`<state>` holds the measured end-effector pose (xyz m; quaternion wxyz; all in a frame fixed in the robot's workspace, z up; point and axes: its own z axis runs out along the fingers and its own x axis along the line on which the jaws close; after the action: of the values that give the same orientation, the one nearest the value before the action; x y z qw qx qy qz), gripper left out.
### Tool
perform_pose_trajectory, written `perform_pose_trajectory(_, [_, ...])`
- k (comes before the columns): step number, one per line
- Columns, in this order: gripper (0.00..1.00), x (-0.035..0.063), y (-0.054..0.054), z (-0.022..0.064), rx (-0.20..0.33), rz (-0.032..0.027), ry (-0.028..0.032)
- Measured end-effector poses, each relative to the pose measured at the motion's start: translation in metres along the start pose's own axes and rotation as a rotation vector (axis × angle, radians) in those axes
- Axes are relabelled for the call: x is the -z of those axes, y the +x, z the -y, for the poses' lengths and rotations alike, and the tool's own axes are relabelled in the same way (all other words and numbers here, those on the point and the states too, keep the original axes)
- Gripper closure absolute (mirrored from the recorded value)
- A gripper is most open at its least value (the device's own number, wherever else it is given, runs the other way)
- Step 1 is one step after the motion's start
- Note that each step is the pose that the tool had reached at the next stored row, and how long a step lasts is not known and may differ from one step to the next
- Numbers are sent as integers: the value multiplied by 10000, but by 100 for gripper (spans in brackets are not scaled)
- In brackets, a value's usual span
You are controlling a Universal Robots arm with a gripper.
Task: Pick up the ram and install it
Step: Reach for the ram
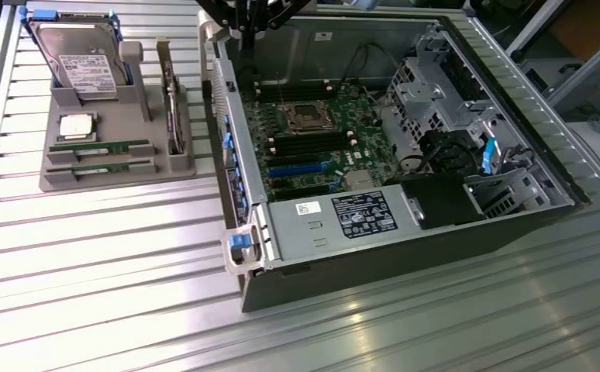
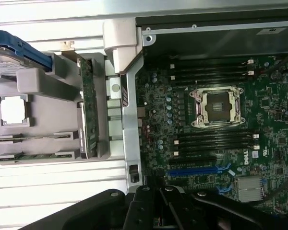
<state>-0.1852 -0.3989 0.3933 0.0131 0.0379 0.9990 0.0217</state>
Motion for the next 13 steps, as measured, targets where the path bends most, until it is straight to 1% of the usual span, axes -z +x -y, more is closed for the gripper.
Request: perform_pose_trajectory(13, [89,3,96,7,1,0,0])
